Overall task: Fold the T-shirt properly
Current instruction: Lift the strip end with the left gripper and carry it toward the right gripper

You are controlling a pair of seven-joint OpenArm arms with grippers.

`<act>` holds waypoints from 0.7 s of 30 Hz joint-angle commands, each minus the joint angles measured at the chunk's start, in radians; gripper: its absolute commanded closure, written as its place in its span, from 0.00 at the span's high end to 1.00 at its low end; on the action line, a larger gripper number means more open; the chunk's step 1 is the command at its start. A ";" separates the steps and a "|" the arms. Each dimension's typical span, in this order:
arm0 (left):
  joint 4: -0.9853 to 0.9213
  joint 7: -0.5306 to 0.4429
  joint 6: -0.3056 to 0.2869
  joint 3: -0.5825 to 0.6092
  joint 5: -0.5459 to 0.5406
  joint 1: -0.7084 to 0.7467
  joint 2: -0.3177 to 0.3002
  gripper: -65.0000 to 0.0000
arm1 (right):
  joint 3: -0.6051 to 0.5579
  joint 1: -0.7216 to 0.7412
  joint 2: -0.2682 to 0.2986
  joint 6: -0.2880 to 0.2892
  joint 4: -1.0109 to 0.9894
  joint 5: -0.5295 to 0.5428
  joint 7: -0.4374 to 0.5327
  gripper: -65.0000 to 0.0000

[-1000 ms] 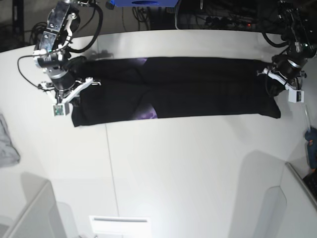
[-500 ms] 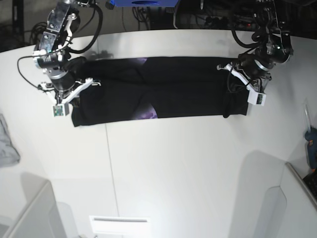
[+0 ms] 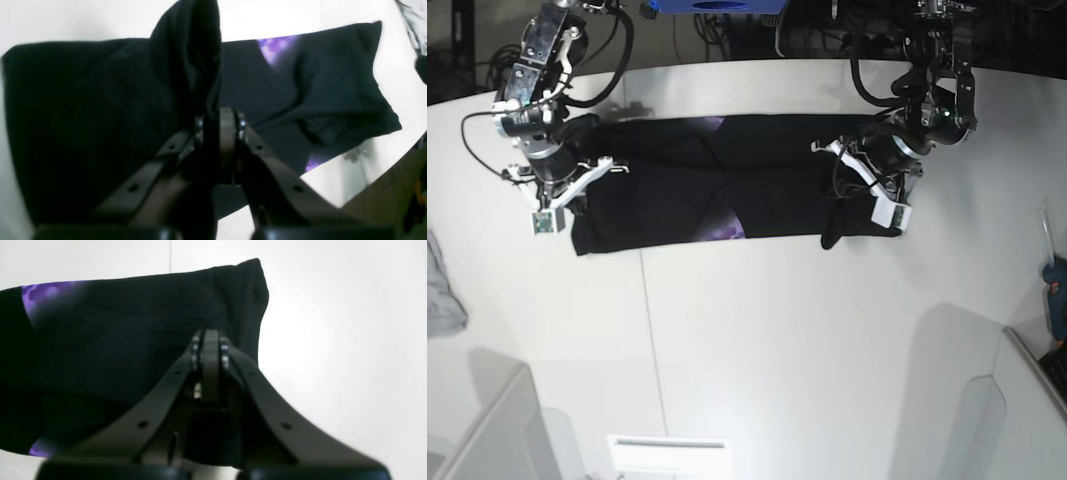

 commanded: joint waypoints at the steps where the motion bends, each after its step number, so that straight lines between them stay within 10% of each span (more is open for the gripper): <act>1: 0.018 -0.017 0.010 0.014 -0.014 -0.014 0.006 0.00 | 0.000 0.006 0.005 0.000 0.018 0.005 0.022 0.00; 21: -0.057 -0.017 0.050 0.099 -0.017 -0.063 0.059 0.00 | 0.007 0.012 0.010 0.000 0.018 0.002 0.022 0.00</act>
